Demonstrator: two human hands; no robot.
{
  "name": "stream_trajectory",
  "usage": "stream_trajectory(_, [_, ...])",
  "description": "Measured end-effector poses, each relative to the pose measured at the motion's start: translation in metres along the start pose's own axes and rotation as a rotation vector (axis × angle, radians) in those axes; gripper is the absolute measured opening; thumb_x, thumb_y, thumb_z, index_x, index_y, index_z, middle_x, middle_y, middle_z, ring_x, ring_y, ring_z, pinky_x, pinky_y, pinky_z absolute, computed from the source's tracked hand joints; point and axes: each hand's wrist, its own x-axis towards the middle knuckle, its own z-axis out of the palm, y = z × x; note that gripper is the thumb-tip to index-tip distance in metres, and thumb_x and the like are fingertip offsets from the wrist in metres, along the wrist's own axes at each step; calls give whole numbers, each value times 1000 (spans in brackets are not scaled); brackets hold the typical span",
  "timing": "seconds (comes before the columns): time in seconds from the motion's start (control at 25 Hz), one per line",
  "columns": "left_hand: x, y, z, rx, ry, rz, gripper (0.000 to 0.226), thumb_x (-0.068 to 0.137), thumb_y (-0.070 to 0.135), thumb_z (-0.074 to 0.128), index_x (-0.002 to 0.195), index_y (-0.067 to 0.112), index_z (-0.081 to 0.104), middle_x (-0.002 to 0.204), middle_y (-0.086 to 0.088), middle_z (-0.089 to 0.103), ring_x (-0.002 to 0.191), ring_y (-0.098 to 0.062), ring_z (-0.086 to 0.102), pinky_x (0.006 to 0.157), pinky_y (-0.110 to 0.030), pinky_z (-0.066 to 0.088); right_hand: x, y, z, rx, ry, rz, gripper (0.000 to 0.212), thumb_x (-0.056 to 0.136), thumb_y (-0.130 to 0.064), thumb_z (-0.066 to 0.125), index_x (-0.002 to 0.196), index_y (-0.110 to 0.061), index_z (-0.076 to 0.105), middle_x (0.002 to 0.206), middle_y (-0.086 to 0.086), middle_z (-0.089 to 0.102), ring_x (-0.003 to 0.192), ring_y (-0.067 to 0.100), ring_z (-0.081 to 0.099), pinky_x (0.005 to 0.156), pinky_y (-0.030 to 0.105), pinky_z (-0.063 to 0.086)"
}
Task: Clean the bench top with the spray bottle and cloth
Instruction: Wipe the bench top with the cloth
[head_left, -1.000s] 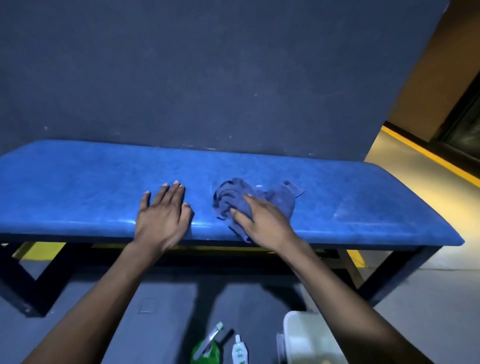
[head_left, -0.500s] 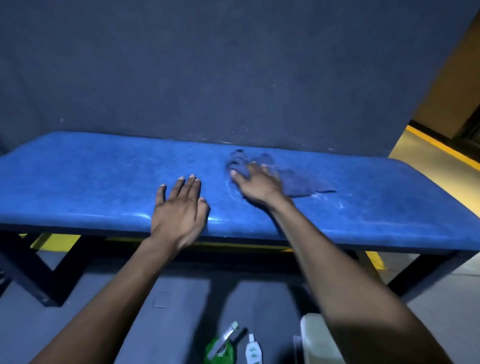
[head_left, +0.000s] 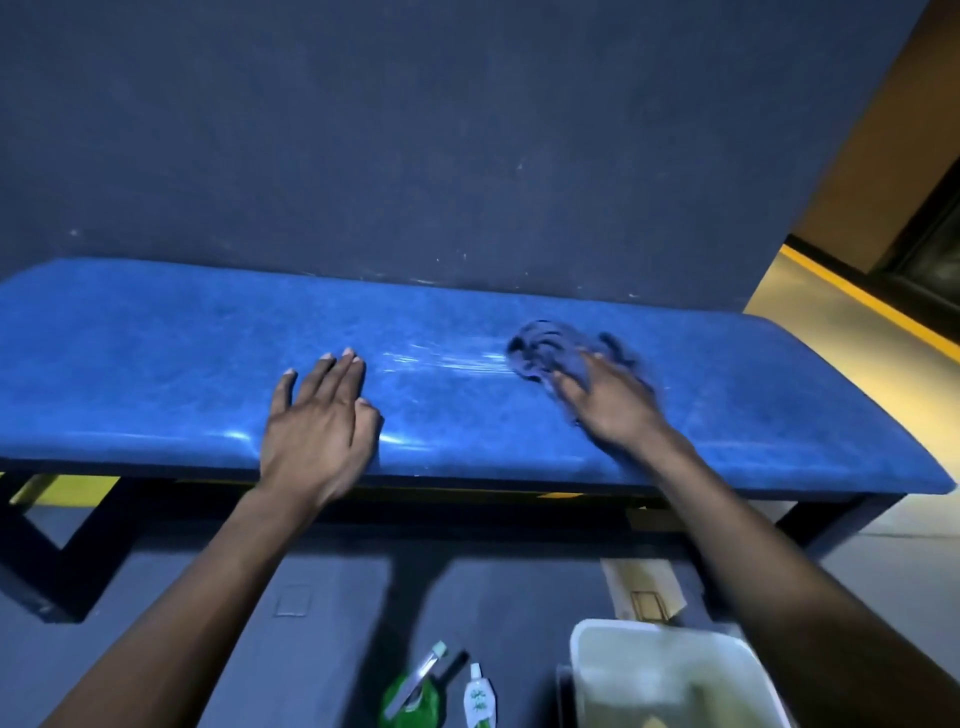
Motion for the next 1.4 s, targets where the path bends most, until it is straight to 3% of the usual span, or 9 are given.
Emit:
stream_trajectory(0.08, [0,1,0,10,-4,-9,72,92,40,11,153,13,39,163,0,35,153,-17,27,124,-47,14,-5,42,-25,-47,19,169,73,92,-68,26,138,-18,53,150,14,52,138,37,49,113,52,38])
stream_trajectory(0.24, [3,4,2,20,-18,-31,74,91,40,9,154,13,36,165,0,31,154,-17,23,125,-47,11,19,36,-30,1,-13,279,57,85,-56,24,111,-22,62,136,13,63,128,38,55,108,55,40])
stream_trajectory(0.44, [1,3,4,8,-14,-30,74,92,40,8,157,13,31,167,1,25,155,-15,18,126,-47,7,76,-69,28,23,-122,64,66,80,-65,22,113,-26,64,126,4,70,124,32,61,107,54,41])
stream_trajectory(0.6, [1,4,3,5,7,-33,73,92,40,10,155,13,35,165,-1,30,154,-16,22,126,-46,9,45,-146,37,87,-200,-184,63,84,-64,24,120,-27,59,134,2,66,133,28,54,110,51,38])
stream_trajectory(0.76, [1,1,6,4,17,-19,71,92,39,14,153,11,39,163,-2,36,152,-17,28,125,-47,13,-13,-124,24,127,-206,-303,47,95,-58,33,113,-23,59,114,3,70,115,25,62,94,38,45])
stream_trajectory(0.88, [0,0,5,12,23,-19,69,93,38,16,151,12,42,161,-2,39,151,-18,31,124,-47,16,-47,-71,9,181,-105,-367,30,103,-46,42,117,-28,62,115,-4,69,117,17,59,104,34,39])
stream_trajectory(1.0, [1,-2,6,11,24,-13,68,94,38,16,151,12,42,161,-1,39,151,-18,30,124,-47,15,-64,-5,-16,157,1,-187,41,105,-39,48,137,-16,58,142,9,60,137,21,49,111,31,31])
stream_trajectory(1.16, [1,0,7,17,31,-26,68,94,38,16,151,11,42,162,-2,38,151,-18,30,124,-48,15,-19,44,-32,42,-5,269,68,99,-59,27,142,-13,53,152,18,50,143,34,41,120,52,26])
stream_trajectory(1.4, [1,3,5,26,15,-23,71,93,39,12,154,12,36,164,0,32,153,-16,24,126,-48,11,89,-52,37,53,-145,105,78,78,-71,15,130,-30,57,144,0,59,137,32,51,115,60,31])
